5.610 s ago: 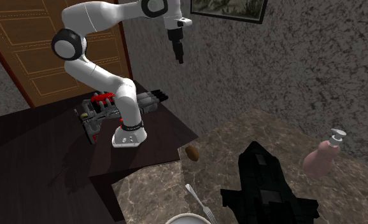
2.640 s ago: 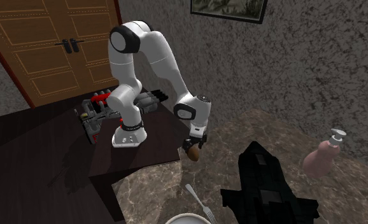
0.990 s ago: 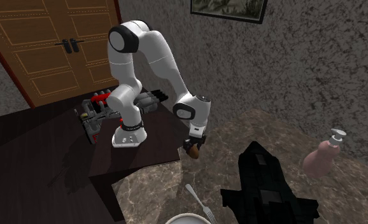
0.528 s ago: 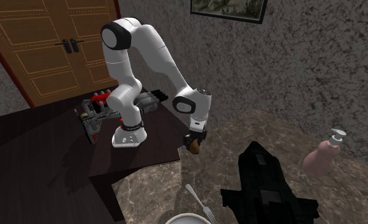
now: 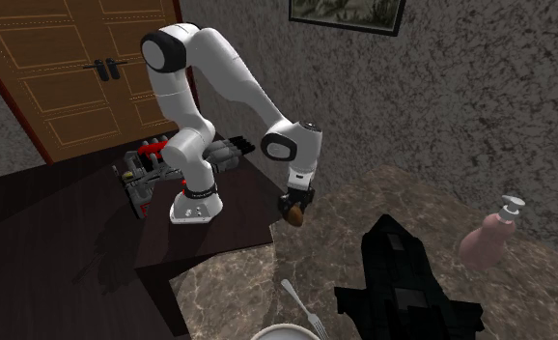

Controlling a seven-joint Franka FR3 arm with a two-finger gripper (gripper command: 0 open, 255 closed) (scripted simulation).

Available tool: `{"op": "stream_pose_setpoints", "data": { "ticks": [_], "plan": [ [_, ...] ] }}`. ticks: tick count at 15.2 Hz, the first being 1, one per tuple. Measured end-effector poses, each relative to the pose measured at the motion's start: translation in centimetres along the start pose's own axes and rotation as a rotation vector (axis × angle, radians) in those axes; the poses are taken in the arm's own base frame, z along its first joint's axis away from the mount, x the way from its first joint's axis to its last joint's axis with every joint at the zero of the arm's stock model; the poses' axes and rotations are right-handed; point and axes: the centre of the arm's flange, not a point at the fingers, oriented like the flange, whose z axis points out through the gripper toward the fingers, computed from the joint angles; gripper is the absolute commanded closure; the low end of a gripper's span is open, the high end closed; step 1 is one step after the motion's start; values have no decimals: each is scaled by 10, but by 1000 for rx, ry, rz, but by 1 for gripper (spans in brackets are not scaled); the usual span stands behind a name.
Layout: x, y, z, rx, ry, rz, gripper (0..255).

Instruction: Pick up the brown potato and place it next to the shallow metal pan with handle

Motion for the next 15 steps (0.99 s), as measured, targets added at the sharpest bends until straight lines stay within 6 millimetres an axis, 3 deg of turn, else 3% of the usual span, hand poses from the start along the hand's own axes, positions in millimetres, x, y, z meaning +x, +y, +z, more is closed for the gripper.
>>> {"op": "stream_pose_setpoints", "data": {
  "ticks": [7, 10, 15],
  "plan": [
    [0, 5, -34, 0, 0, 0, 255],
    [14, 27, -31, 0, 0, 1, 255],
    [50, 81, -27, 0, -1, 2, 255]
  ]
}}
